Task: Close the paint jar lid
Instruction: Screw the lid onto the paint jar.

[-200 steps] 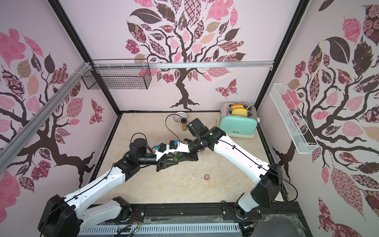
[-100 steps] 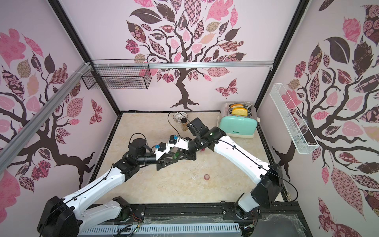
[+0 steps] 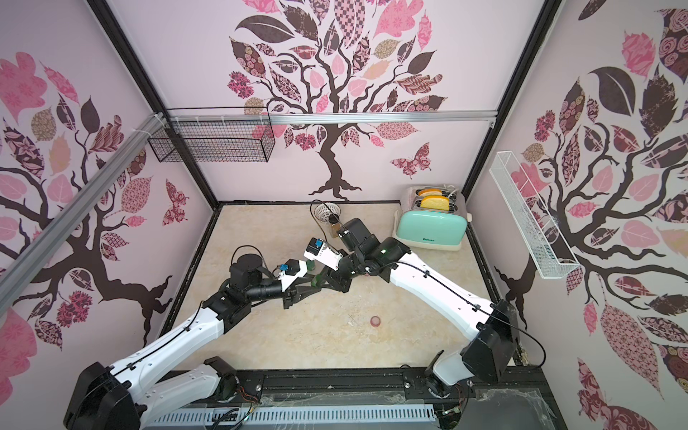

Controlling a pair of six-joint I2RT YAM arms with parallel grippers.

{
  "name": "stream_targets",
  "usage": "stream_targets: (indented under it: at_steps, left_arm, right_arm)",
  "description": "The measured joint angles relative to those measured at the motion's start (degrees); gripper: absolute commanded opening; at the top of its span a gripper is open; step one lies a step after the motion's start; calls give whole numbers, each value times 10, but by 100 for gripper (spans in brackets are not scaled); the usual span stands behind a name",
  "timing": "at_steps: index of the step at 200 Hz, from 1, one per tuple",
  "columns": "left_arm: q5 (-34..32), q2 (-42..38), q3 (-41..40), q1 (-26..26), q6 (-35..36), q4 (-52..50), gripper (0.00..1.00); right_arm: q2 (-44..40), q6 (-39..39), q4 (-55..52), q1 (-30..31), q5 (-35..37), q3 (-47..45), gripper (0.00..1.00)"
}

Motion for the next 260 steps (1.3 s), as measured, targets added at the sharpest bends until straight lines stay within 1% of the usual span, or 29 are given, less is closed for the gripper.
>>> stream_targets:
  at_steps: [13, 22, 44, 88, 107, 125, 154, 166, 196, 230, 242, 260]
  left_arm:
    - [-4, 0, -1, 0, 1, 0, 16]
    - [-8, 0, -2, 0, 2, -1, 16]
    - [-16, -2, -6, 0, 2, -1, 16]
    - [-32, -6, -9, 1, 3, -7, 16]
    - [-35, -7, -14, 1, 3, -10, 16]
    - [-36, -7, -17, 1, 3, -16, 17]
    - [-36, -9, -19, 1, 3, -23, 16]
    - [-36, -9, -19, 1, 2, -24, 16]
    - [-31, -10, -19, 1, 2, -30, 16]
    - [-31, -12, -22, 1, 3, -33, 16]
    - [-30, -12, -22, 1, 2, -32, 16]
    - [-28, -12, -22, 1, 2, -31, 16]
  right_arm:
    - [0, 26, 4, 5, 12, -2, 0]
    - [0, 47, 8, 9, 23, -3, 2]
    - [0, 106, 17, 21, 51, -7, 2]
    - [-1, 266, 38, 43, 105, -15, 1]
    - [-1, 339, 46, 47, 111, -24, 3]
    - [-1, 400, 53, 53, 121, -32, 7]
    - [-2, 497, 57, 64, 139, -36, 6]
    - [-2, 531, 56, 68, 146, -36, 8]
    - [2, 591, 43, 74, 154, -29, 11]
    - [20, 622, 15, 75, 152, -3, 18]
    - [25, 624, 5, 75, 151, 5, 22]
    - [28, 621, -11, 75, 151, 17, 32]
